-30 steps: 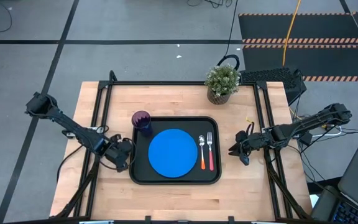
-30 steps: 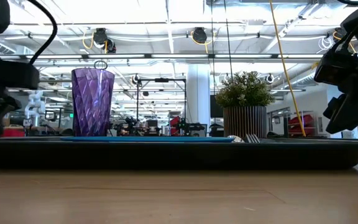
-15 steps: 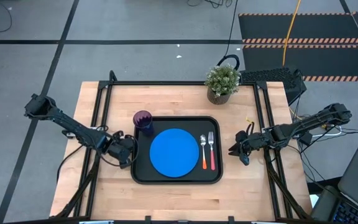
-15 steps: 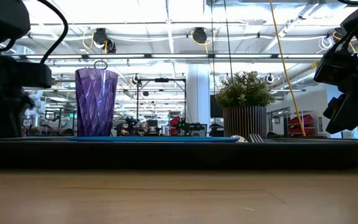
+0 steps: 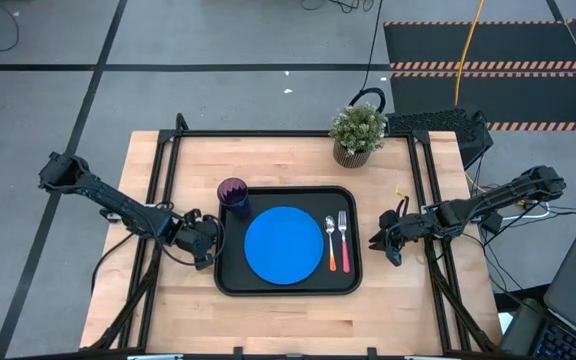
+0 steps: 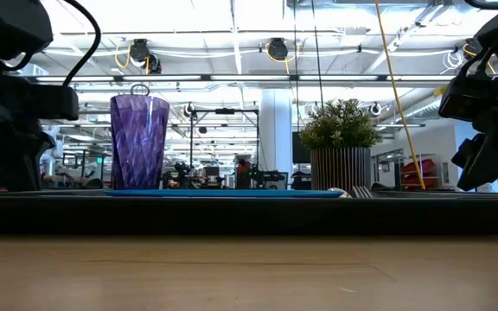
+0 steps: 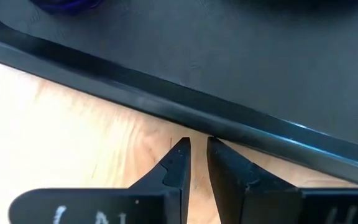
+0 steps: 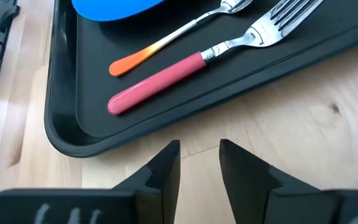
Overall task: Pick and place plate/cup/fork/spoon on tray
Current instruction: Adjust the black serving tray, then return to Home Position
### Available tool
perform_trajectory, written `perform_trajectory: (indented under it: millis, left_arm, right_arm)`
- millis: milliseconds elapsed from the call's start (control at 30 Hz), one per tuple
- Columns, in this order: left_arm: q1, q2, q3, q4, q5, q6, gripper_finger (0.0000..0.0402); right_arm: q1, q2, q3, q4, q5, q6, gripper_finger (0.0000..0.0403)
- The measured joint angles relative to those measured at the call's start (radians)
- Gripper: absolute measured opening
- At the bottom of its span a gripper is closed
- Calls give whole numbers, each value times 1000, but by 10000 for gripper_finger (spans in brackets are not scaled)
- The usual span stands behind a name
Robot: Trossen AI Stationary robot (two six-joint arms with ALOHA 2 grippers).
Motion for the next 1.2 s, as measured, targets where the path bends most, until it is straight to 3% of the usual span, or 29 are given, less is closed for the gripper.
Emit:
perform_trajectory:
  millis: [200, 500, 633, 867, 1200]
  left_arm:
    - [0, -1, 5, -9, 33, 3, 55]
    - [-1, -1, 84, -126, 40, 54, 55]
    - [-20, -36, 86, -141, -68, 68, 55]
    - [-95, -193, 86, -152, -163, 62, 55]
    - [-236, -441, 86, -167, -471, 81, 55]
  right_arm:
    - [0, -22, 6, -5, -55, -11, 107]
    - [0, -104, 56, 3, -23, -89, 107]
    - [0, -138, 55, -1, -2, -109, 107]
    - [0, -187, 55, -14, 0, -107, 107]
    - [0, -222, 56, -79, 1, -80, 107]
